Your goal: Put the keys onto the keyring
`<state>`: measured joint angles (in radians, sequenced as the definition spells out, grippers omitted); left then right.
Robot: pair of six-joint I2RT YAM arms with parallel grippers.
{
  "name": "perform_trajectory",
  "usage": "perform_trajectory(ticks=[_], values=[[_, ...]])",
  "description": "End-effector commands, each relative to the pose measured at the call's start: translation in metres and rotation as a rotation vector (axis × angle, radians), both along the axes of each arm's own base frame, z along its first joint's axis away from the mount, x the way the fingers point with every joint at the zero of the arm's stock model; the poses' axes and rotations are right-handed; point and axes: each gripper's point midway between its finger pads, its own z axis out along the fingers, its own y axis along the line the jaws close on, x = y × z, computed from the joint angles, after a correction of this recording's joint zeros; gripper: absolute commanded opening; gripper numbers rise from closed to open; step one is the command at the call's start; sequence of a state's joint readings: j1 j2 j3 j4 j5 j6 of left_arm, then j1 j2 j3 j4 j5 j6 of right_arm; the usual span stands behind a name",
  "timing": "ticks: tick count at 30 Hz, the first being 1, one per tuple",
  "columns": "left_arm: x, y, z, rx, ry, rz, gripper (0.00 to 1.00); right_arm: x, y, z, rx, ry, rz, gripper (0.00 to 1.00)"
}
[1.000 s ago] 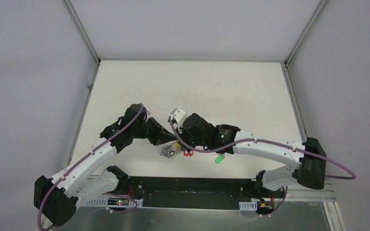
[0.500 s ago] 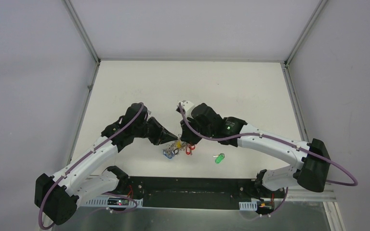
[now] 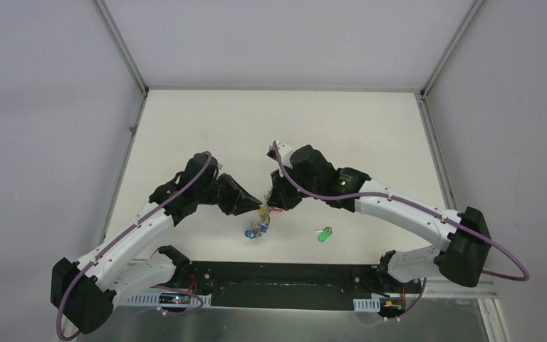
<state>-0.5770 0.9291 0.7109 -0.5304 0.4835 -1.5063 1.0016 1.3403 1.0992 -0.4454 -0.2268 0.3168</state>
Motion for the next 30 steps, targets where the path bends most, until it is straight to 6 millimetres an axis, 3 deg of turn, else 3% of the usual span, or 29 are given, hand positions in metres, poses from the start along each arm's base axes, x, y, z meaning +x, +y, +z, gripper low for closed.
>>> perform_trajectory(ticks=[1, 6, 15, 21, 30], values=[[0.009, 0.002, 0.027, 0.004, -0.143, 0.004, 0.22, 0.005, 0.016, 0.056, 0.177, -0.034, 0.009, 0.00], [0.011, 0.002, 0.045, 0.037, -0.299, -0.073, 0.30, 0.010, 0.016, 0.053, 0.172, 0.012, -0.011, 0.00], [-0.001, -0.014, 0.065, 0.022, -0.456, -0.321, 0.32, 0.017, 0.017, 0.045, 0.164, 0.095, -0.044, 0.00], [-0.011, -0.021, 0.052, 0.026, -0.435, -0.437, 0.33, 0.020, 0.020, 0.038, 0.159, 0.147, -0.049, 0.00], [-0.024, -0.015, 0.043, 0.110, -0.445, -0.451, 0.32, 0.024, 0.022, 0.023, 0.144, 0.240, -0.080, 0.00]])
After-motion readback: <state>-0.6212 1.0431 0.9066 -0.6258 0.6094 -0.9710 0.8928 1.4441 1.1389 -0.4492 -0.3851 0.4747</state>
